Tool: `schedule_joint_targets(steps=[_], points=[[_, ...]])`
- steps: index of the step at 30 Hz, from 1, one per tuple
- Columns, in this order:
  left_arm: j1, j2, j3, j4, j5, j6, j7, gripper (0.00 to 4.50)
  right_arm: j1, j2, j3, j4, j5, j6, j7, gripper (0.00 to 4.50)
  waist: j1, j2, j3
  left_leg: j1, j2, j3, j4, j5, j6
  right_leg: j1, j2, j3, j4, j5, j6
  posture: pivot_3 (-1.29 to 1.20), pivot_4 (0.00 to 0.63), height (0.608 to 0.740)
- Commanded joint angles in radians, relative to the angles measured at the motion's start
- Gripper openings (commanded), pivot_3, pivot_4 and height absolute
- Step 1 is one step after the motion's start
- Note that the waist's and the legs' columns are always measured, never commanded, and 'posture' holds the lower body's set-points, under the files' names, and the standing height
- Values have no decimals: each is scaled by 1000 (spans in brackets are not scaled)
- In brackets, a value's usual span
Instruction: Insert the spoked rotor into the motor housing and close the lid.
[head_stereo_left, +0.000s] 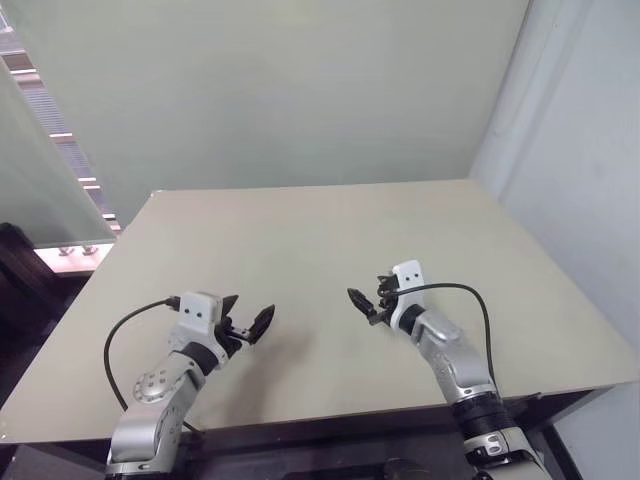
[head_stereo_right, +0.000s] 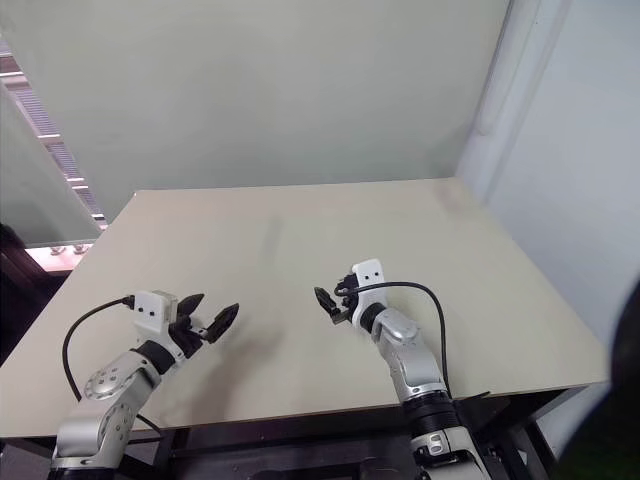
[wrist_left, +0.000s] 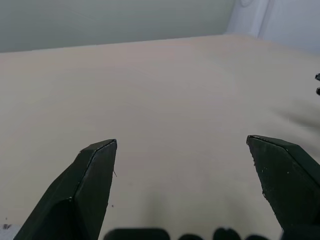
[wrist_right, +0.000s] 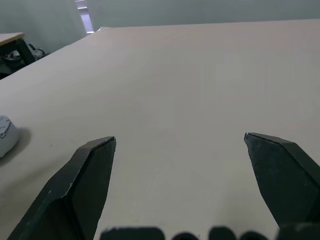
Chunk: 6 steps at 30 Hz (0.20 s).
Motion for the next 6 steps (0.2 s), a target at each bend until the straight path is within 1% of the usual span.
schedule_joint_targets(steps=[1, 6], points=[[-6, 4, 12, -42, 3, -3, 3, 4452, -15, 0, -15, -21, 6, -32, -4, 4500, 0, 0, 0, 0, 0, 0, 0, 0, 0, 0, 0, 0, 0, 0, 0, 0, 0, 740], [-13, 4, 12, -35, 5, -3, 4, 4452, -23, -2, -21, -14, 8, -38, -7, 4500, 0, 0, 0, 0, 0, 0, 0, 0, 0, 0, 0, 0, 0, 0, 0, 0, 0, 740]])
